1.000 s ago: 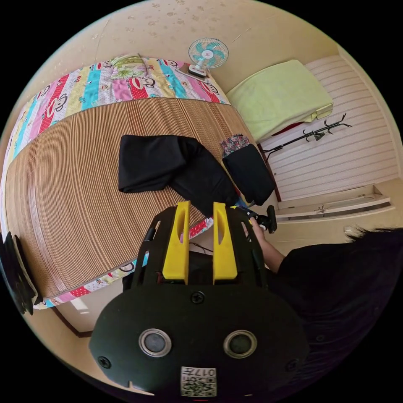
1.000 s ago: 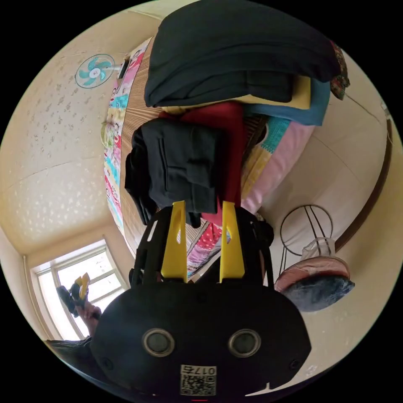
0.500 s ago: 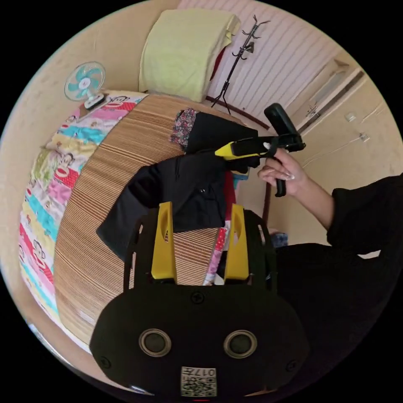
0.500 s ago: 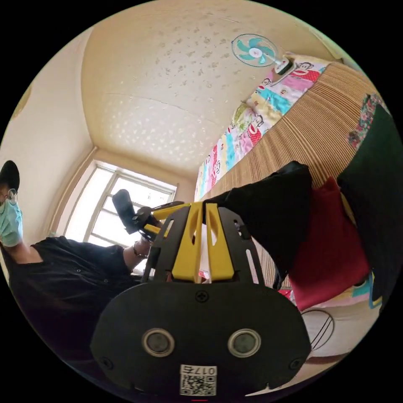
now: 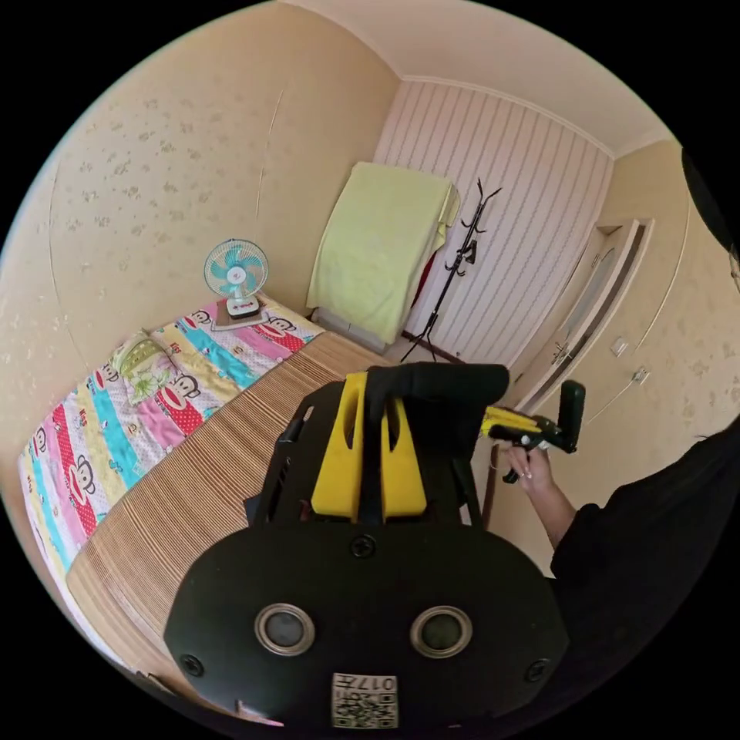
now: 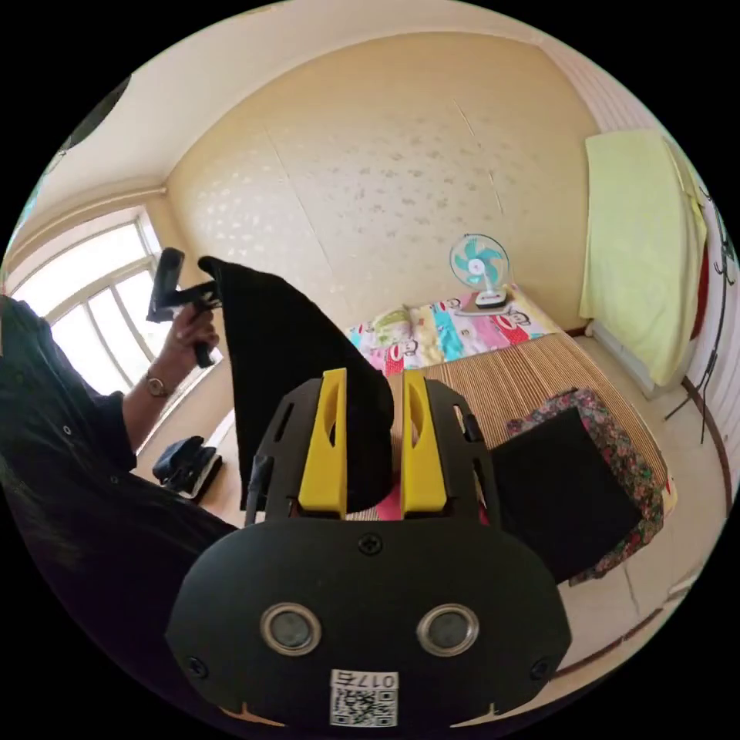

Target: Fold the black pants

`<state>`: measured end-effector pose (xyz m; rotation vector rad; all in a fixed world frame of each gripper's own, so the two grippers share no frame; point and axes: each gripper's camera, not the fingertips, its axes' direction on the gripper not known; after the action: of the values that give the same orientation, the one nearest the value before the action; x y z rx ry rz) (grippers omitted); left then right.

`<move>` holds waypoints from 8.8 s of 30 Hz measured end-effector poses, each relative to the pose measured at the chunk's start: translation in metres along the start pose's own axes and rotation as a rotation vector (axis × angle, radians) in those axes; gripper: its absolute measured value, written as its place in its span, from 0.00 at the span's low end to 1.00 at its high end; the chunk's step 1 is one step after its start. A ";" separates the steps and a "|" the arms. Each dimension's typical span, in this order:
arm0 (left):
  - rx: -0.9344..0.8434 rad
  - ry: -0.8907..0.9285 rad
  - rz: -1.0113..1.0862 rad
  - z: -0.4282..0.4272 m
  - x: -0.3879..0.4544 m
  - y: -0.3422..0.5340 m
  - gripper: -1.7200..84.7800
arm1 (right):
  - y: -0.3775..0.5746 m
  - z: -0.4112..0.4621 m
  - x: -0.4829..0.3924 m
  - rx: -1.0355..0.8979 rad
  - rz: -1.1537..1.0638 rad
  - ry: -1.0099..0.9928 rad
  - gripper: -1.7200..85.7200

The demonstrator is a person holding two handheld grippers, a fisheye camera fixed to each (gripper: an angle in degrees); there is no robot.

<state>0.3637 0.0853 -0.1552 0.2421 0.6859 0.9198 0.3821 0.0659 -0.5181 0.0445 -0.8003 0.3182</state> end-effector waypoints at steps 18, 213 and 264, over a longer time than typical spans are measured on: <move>0.632 -0.045 0.108 -0.372 0.069 0.039 0.03 | -0.002 -0.108 -0.269 0.596 -0.223 0.109 0.20; 0.062 0.138 -0.659 -0.558 -0.549 0.061 0.07 | -0.390 0.309 -0.142 -0.549 -0.104 -0.733 0.02; -0.095 -0.045 -0.939 -0.402 -0.407 0.297 0.08 | -0.180 0.599 -0.283 -1.378 0.000 -0.340 0.03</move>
<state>-0.2542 -0.0979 -0.1429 -0.1487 0.6142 0.0451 -0.1667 -0.2753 -0.2862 -1.2174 -1.2160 -0.3006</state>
